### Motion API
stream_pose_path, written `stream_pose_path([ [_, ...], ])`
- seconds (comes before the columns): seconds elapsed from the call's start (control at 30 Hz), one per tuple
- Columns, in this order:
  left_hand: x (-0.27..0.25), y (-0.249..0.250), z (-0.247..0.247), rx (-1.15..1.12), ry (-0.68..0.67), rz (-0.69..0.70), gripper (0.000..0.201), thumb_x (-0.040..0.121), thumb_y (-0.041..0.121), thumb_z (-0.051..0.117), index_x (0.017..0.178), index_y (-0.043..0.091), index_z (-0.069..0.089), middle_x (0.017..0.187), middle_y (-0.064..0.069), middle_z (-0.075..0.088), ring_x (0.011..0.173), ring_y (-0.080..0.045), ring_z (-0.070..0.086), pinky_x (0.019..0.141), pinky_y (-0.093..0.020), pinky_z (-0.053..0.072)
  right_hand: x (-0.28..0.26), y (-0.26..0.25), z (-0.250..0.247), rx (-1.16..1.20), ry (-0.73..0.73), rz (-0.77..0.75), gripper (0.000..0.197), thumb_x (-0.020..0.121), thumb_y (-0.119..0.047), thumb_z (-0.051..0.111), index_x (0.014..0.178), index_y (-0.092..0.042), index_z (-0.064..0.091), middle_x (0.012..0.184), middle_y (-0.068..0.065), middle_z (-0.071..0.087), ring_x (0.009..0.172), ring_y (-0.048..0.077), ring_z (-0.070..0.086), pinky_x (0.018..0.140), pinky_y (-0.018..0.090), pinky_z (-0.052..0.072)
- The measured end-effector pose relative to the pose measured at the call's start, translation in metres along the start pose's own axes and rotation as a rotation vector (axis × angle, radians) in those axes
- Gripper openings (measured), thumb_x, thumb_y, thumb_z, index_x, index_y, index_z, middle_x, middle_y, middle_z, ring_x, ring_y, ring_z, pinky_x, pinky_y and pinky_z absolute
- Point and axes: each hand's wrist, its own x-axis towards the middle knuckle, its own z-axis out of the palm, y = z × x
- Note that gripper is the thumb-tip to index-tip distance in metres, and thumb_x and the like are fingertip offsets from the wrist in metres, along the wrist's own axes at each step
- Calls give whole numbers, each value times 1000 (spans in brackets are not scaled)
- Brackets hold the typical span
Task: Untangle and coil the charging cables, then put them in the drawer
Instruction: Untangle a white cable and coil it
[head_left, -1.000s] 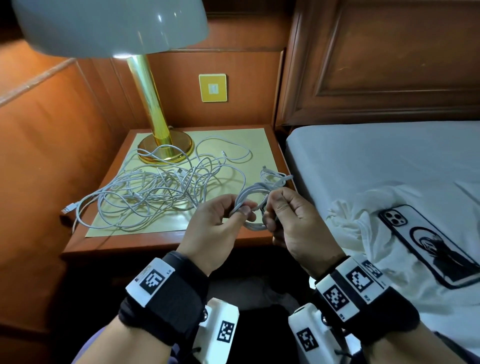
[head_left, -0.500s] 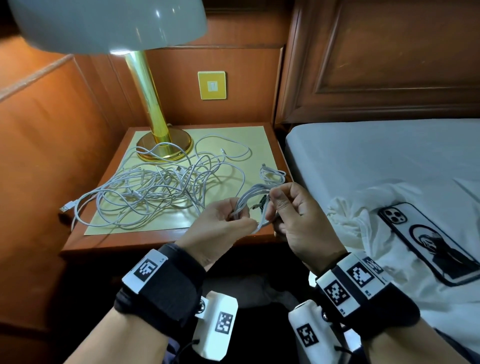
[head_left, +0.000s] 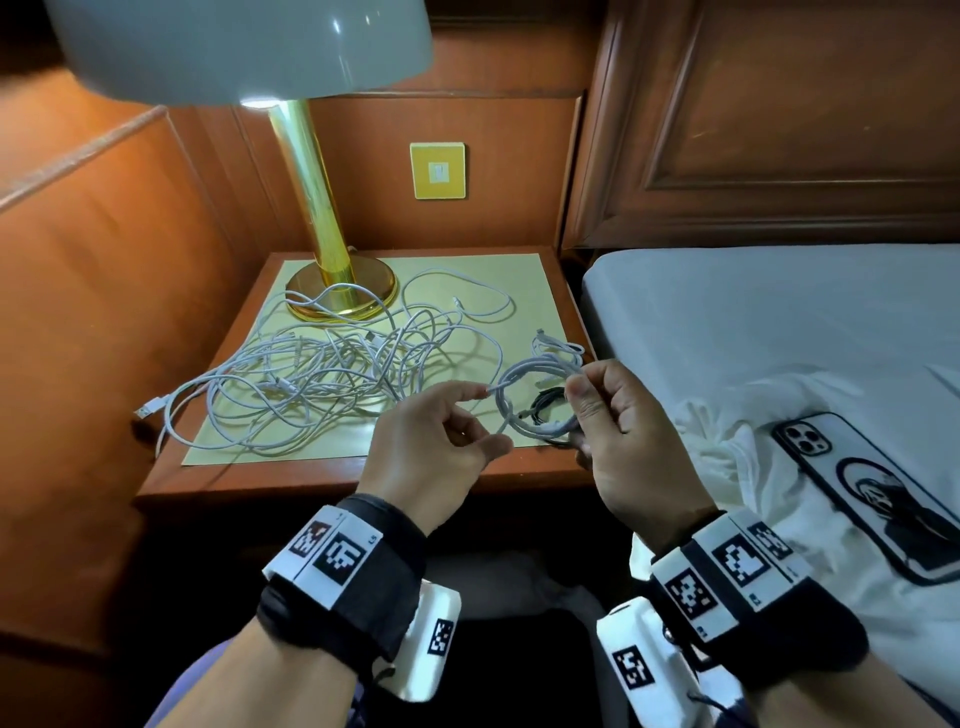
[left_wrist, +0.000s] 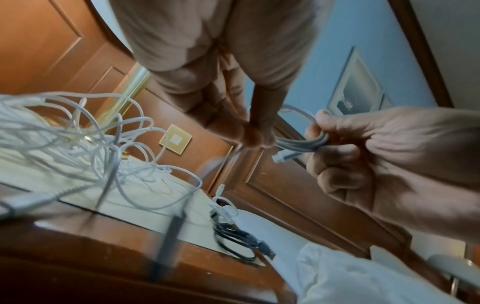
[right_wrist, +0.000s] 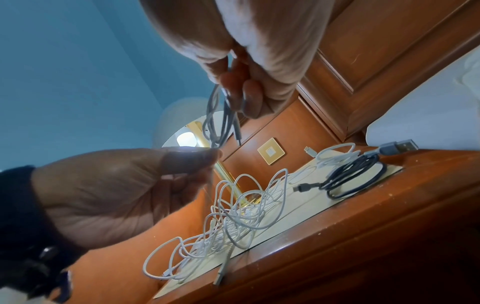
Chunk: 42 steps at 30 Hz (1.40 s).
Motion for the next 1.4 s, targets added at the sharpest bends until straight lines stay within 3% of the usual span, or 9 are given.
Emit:
stream_pose_path([
  [0.1,-1,1,5,-114,42,-42,19,80,8,83,88,21,72,73,2,75,69,-17,74,75,-37,60,-1,-2,2,151,-12,39,22,101,-37,48,96,-17,57,81,-1,56,57,6,47,53,16,40],
  [0.23,-1,6,7,-419,77,-141,16,91,-5,63,92,7,72,90,-15,77,89,-28,76,84,-39,59,0,1,1,197,-23,59,16,103,-31,48,94,-27,60,85,-13,59,66,0,53,54,12,45],
  [0.33,0,7,7,-564,75,-153,21,76,20,79,95,12,74,96,-14,76,98,-30,73,89,-39,56,0,1,2,225,-62,58,19,104,-28,48,90,-26,60,76,-19,56,63,0,51,54,13,44],
  [0.43,-2,4,10,-424,96,-125,46,65,42,90,103,20,73,95,-1,76,89,-13,73,86,-34,57,-4,-3,7,182,-116,-5,24,104,-33,48,96,-13,57,76,-4,51,61,6,43,54,22,40],
  [0.53,0,2,12,-365,114,-106,36,74,35,87,103,20,73,93,1,75,86,-9,72,85,-33,59,-7,-4,9,174,-177,-34,26,105,-26,45,106,-2,54,83,16,48,61,12,40,53,28,38],
  [0.67,3,5,12,-464,113,-87,24,81,7,81,100,16,69,90,-2,73,84,-9,70,80,-27,56,-6,-4,7,135,-200,-12,22,106,-24,45,102,-5,55,82,24,48,59,15,42,55,28,39],
  [0.87,7,1,12,-639,63,-71,26,85,-9,71,106,5,67,92,-11,70,90,-23,65,82,-31,54,-5,-2,5,40,-148,15,21,105,-29,48,92,-14,56,64,3,49,53,16,49,61,31,41],
  [1.13,3,7,12,-788,-1,-89,25,85,1,69,109,7,69,92,-12,72,84,-16,71,74,-21,55,-3,0,6,30,-45,47,19,102,-28,53,94,-13,61,66,-2,56,54,10,52,59,20,48],
  [1.4,4,6,13,-825,43,-175,26,75,9,77,100,12,75,84,0,72,79,-12,65,78,-29,53,-4,1,5,-23,-53,79,22,102,-30,52,93,-12,60,68,-3,61,57,9,61,61,19,51],
])
